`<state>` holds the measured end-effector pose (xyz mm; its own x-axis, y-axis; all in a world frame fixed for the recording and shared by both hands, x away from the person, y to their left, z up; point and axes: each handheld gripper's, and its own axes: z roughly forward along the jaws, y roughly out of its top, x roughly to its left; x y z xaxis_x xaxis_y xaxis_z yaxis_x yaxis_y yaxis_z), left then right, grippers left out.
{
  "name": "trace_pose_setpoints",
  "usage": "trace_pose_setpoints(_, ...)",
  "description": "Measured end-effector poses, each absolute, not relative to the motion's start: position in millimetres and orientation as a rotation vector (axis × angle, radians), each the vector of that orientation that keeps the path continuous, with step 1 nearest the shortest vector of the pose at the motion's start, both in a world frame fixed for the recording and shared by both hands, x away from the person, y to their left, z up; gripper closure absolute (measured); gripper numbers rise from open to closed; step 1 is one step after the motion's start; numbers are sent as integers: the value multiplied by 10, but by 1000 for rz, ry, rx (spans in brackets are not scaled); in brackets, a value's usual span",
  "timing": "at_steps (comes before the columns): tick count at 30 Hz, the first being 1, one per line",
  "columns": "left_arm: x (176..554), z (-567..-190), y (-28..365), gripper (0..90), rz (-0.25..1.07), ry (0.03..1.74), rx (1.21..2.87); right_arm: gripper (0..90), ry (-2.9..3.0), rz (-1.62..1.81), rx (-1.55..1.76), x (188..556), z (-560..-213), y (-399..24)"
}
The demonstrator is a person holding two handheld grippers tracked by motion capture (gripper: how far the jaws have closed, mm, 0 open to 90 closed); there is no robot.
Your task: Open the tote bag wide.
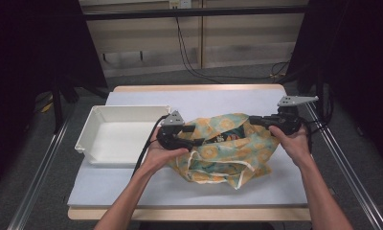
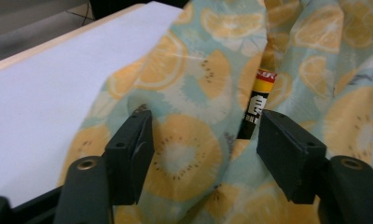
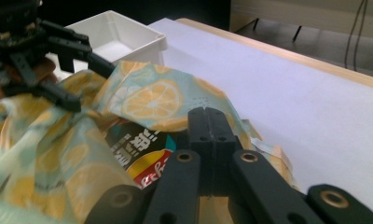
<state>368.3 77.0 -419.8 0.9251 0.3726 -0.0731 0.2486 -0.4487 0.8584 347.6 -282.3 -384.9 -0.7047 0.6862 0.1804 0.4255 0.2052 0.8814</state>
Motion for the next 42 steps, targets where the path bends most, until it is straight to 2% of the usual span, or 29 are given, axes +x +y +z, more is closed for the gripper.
trace_pose_setpoints(3, 3664, -4241, 659, 312, 208, 410, 2136, 900, 2206, 1515, 1076, 3485, -3843, -2841)
trace_pose_setpoints(6, 3666, -4284, 611, 337, 234, 418, 2187, 900, 2191, 1526, 1089, 3488, -3843, -2860)
trace_pose_setpoints(7, 3676, -4314, 598, 399, 224, 418, 2201, 900, 2193, 1526, 1093, 3483, -3839, -2873)
trace_pose_setpoints(9, 3681, -4320, 604, 610, 229, 424, 2212, 900, 2198, 1514, 1088, 3478, -3842, -2871)
trace_pose_setpoints(10, 3689, -4309, 618, 755, 226, 436, 2201, 900, 2228, 1493, 1079, 3470, -3869, -2860)
trace_pose_setpoints(11, 3698, -4272, 659, 843, 212, 437, 2175, 900, 2240, 1474, 1074, 3465, -3887, -2851)
trace_pose_setpoints(12, 3711, -4247, 685, 883, 188, 449, 2144, 895, 2240, 1468, 1077, 3456, -3899, -2843)
trace_pose_setpoints(13, 3711, -4247, 685, 892, 188, 449, 2144, 814, 2234, 1475, 1075, 3445, -3923, -2844)
trace_pose_setpoints(14, 3718, -4224, 714, 892, 166, 452, 2124, 814, 2234, 1475, 1075, 3445, -3923, -2844)
trace_pose_setpoints(15, 3722, -4199, 747, 896, 144, 463, 2104, 718, 2223, 1464, 1088, 3437, -3943, -2843)
trace_pose_setpoints(18, 3769, -4125, 890, 898, 87, 497, 2012, 607, 2250, 1400, 1095, 3408, -4060, -2829)
trace_pose_setpoints(24, 3781, -4048, 1018, 895, 87, 515, 1967, 591, 2282, 1338, 1098, 3378, -4179, -2803)
trace_pose_setpoints(27, 3783, -4022, 1047, 899, 71, 510, 1951, 632, 2334, 1243, 1102, 3402, -4304, -2717)
trace_pose_setpoints(28, 3787, -4015, 1058, 900, 77, 506, 1951, 723, 2337, 1243, 1101, 3412, -4318, -2711)
trace_pose_setpoints(29, 3786, -4013, 1064, 900, 81, 516, 1944, 723, 2337, 1243, 1101, 3412, -4318, -2711)
trace_pose_setpoints(30, 3800, -4019, 1101, 900, 81, 529, 1952, 900, 2350, 1277, 1097, 3424, -4327, -2713)
trace_pose_setpoints(39, 3771, -4217, 1071, 891, 84, 555, 2024, 900, 2211, 1485, 1154, 3451, -4157, -2925)
trace_pose_setpoints(40, 3756, -4244, 1062, 855, 94, 553, 2032, 900, 2212, 1500, 1161, 3457, -4157, -2939)
trace_pose_setpoints(41, 3739, -4259, 1056, 741, 108, 558, 2034, 900, 2229, 1497, 1157, 3457, -4161, -2933)
trace_pose_setpoints(42, 3719, -4261, 1054, 673, 106, 556, 2030, 900, 2247, 1487, 1150, 3447, -4165, -2917)
